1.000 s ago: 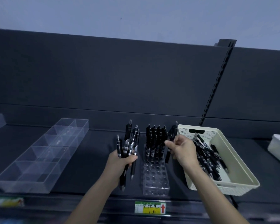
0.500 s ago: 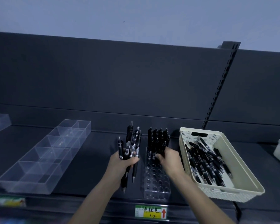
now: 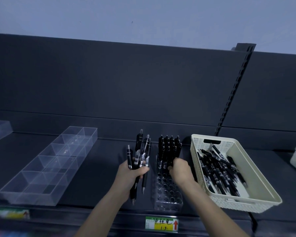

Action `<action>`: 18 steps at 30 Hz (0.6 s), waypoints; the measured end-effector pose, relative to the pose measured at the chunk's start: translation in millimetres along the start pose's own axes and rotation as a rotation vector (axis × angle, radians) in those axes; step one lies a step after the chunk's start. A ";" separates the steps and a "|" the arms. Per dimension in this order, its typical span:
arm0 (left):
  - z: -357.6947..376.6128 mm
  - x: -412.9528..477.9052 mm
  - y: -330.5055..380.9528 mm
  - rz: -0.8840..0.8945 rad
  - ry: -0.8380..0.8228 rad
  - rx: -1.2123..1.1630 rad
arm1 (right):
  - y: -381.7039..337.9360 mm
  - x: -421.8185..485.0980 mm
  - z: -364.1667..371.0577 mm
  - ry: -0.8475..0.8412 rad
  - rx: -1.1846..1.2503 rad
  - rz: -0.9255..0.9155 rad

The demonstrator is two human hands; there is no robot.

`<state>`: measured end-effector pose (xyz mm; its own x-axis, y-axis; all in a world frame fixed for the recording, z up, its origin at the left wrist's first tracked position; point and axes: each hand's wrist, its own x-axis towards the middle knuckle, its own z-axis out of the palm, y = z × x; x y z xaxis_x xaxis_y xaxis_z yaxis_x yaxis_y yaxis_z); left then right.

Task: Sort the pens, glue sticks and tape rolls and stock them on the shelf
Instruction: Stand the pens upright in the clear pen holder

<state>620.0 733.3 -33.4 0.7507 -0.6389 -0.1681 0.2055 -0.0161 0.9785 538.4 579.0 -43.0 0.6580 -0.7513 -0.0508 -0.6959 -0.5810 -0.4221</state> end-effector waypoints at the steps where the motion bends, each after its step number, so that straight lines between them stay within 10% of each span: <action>1: -0.3 0.0 -0.5 -0.001 -0.002 0.000 | -0.2 -0.6 0.6 0.001 0.004 -0.001; 11: 7.6 -3.4 7.6 -0.001 -0.055 0.011 | -1.0 -32.3 -22.5 0.191 0.383 -0.083; 18: 32.3 -6.4 10.4 0.038 -0.179 0.046 | -15.0 -44.4 -46.2 -0.185 0.940 -0.086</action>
<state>597.0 712.3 -18.3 0.6326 -0.7665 -0.1106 0.1466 -0.0217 0.9890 506.3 606.5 7.3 0.7872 -0.6096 -0.0935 -0.1809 -0.0833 -0.9800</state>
